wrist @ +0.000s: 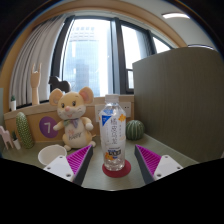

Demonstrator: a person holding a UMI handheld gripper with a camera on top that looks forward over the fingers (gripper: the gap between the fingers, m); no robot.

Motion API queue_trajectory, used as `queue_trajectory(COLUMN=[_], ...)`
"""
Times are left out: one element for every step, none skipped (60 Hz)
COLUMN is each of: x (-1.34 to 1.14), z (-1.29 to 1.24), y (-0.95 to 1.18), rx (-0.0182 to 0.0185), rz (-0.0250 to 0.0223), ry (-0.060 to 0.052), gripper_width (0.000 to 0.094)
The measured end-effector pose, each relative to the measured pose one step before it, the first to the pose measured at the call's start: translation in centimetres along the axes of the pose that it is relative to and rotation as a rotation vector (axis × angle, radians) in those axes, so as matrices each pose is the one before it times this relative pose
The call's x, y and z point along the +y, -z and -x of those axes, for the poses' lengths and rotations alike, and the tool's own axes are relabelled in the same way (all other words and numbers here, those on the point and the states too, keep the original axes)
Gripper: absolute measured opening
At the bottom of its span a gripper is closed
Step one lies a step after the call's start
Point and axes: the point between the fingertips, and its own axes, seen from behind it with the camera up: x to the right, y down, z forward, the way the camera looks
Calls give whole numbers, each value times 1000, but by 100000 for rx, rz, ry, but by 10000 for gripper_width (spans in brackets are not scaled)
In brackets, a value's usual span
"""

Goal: Pour water

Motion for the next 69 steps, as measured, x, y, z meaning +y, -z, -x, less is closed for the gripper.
queue_trajectory(x=[265,262,267,286,285,168,238,98,132,141,103,48,18,-27,-42,-81,-21,-14,-26,-64,-77,-102,-112,-168,-265,-210,-226,-185,-215,-222,-215,-227,-265,-243,-229,-228,-256,-142,-166,-178,-170,-146,-130,-148,-66,-104,-52,-62,-71,-72,-87,-79,-65,43,-72,-51,-11,39,38,19,23,-1,-1,24,69,8,35,6,-48], z=[118,138,198,232,282,407,354,371,407,471,548,617,639,662,714,654,739,794,775,817,833,861,838,809,803,781,718,709,696,667,688,667,652,623,561,457,540,550,523,474,466,453,458,448,206,459,432,355,348,347,302,291,321,163,270,179,225,202,173,150,111,127,49,19,48,-12,26,-4,-8], y=[630,631,575,589,615,543,691,587,662,655,660,668,656,705,662,569,636,782,642,586,590,585,552,553,512,603,542,457,483,459,437,398,404,388,300,225,343,259,294,276,228,261,221,212,57,366,213,153,191,189,165,147,144,-63,214,113,128,79,83,81,85,119,-71,141,83,14,64,46,28], rx=[-280,-295,-325,-312,-376,-413,-530,-456,-530,-620,-783,-1006,-1087,-1074,-1080,-1057,-1197,-1156,-1331,-1394,-1472,-1553,-1579,-1492,-1158,-1033,-1002,-1008,-1005,-930,-913,-914,-917,-860,-699,-792,-494,-547,-546,-541,-553,-613,-716,-684,-902,-528,-621,-670,-711,-595,-476,-426,-438,-473,-400,-428,-450,-479,-371,-266,-187,-179,-101,-125,-92,-97,31,97,40], rz=[162,187,188,303,373,547,198,285,222,197,116,89,73,-26,-75,34,89,379,326,313,216,153,139,-31,-311,-306,-332,-286,-247,-243,-221,-304,-329,-392,-370,-300,-199,-214,-261,-319,-366,-314,-265,-243,-336,-63,-80,-26,-120,-199,-291,-287,-274,-355,-144,-143,-135,-65,43,51,-36,-121,-216,-27,120,299,230,41,-220], ry=[-519,-333,-266,-216,11,399,486,449,402,412,615,706,732,660,635,715,701,578,677,671,838,875,885,907,704,659,440,351,355,317,329,410,542,643,634,708,459,483,433,274,145,45,-21,-32,-35,-55,-140,-56,36,132,114,103,127,173,75,-98,-260,-270,-32,-41,-216,-290,-208,-167,-259,-223,-201,-59,-36], gripper_width=[862,862,862,863,863,863,861,860,862,861,861,862,862,860,862,862,863,863,864,864,864,863,860,860,855,853,851,852,851,851,850,851,851,850,851,850,850,850,851,851,850,849,850,851,850,850,850,850,850,850,848,848,848,848,846,846,847,847,847,847,849,848,847,847,847,848,848,848,849])
